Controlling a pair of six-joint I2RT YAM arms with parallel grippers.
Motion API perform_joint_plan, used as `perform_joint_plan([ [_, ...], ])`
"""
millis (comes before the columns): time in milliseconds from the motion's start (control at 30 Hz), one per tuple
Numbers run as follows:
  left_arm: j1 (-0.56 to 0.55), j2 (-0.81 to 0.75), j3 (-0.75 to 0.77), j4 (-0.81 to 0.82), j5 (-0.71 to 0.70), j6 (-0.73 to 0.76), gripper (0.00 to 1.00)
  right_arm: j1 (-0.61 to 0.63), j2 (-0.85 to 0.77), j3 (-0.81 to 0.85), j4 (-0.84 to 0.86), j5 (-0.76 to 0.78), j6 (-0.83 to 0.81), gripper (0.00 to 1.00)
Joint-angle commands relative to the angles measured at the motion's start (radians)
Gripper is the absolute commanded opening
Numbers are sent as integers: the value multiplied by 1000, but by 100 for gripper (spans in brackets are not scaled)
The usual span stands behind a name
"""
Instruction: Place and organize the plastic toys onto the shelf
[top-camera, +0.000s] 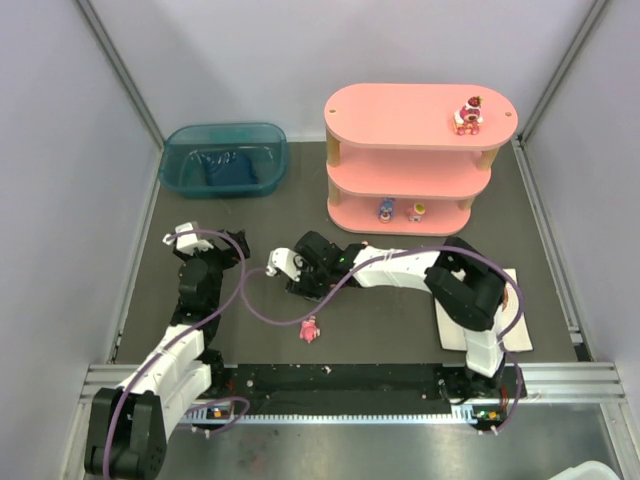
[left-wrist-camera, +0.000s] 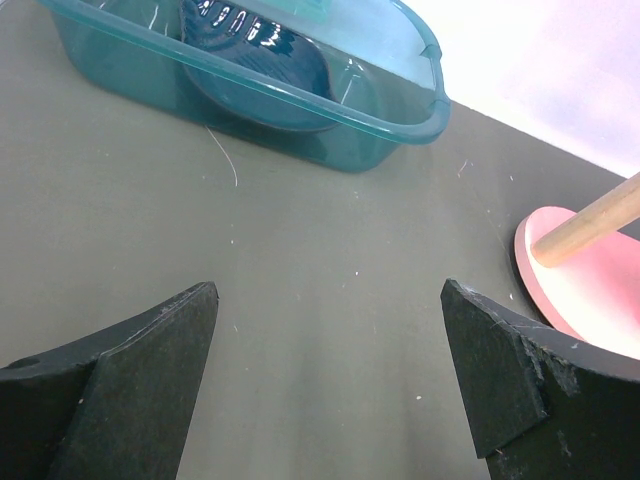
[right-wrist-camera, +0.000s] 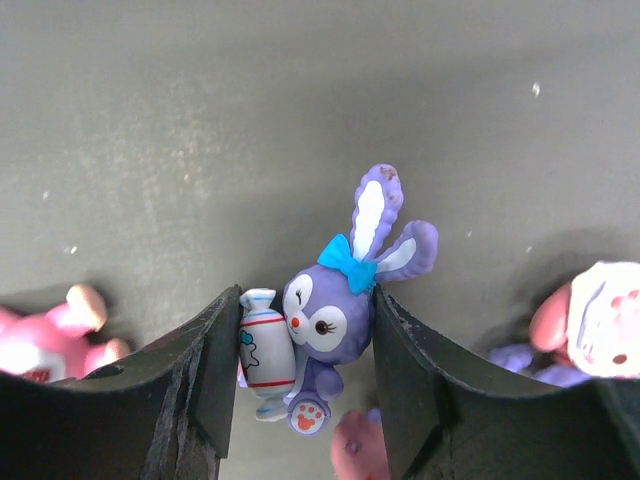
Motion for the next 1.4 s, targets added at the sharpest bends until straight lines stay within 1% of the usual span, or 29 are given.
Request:
perform_joint_plan([
  [0, 8, -11, -10, 37, 12, -4, 99, -41, -192, -46, -9, -97, 85, 0],
  [100, 8, -14, -12, 37, 12, -2, 99, -50, -301, -72, -8, -114, 121, 0],
  [133, 8, -14, -12, 37, 14, -4, 99, -50, -376, -77, -8, -112, 133, 0],
  [200, 9, -17, -12, 36, 12, -4, 99, -51, -447, -83, -6, -110, 148, 0],
  [233, 10, -20, -13, 36, 14, -4, 99, -53, -510, -83, -6, -112, 165, 0],
  [300, 9, -21, -13, 36, 12, -5, 99, -61, -576, -81, 3, -118, 187, 0],
  [333, 8, -20, -13, 36, 12, -5, 99, -65, -640, -87, 29, -117, 217, 0],
  [433, 9, -18, -13, 36, 15, -7, 99, -93, -732, -109, 87, -115, 289, 0],
  [567, 11, -17, -13, 37, 15, -5, 99, -143, -884, -149, 216, -89, 349, 0],
  [700, 10, -11, -12, 39, 20, -7, 99, -202, -940, -140, 267, -54, 382, 0],
  [867, 11, -9, -12, 39, 20, -5, 99, -275, -963, -101, 328, 9, 398, 0],
  [933, 11, -9, -12, 41, 20, -5, 99, -298, -978, -130, 426, 75, 421, 0],
  [1000, 11, -9, -12, 39, 22, -5, 99, -320, -990, -166, 522, 109, 412, 0],
  [1033, 10, -8, -12, 41, 22, -5, 99, -334, -996, -204, 618, 112, 417, 0],
  [1067, 10, -8, -12, 41, 22, -7, 99, -350, -995, -213, 645, 104, 427, 0],
  [1100, 11, -6, -12, 42, 25, -5, 99, -395, -990, -218, 664, 95, 443, 0],
  [1167, 11, -5, -10, 44, 25, -7, 99, -429, -967, -213, 690, 72, 474, 0],
  [1267, 11, -5, -10, 42, 23, -4, 99, -464, -949, -232, 776, 75, 448, 0],
  [1367, 11, -5, -10, 45, 25, -4, 99, -499, -918, -233, 825, 78, 431, 0],
])
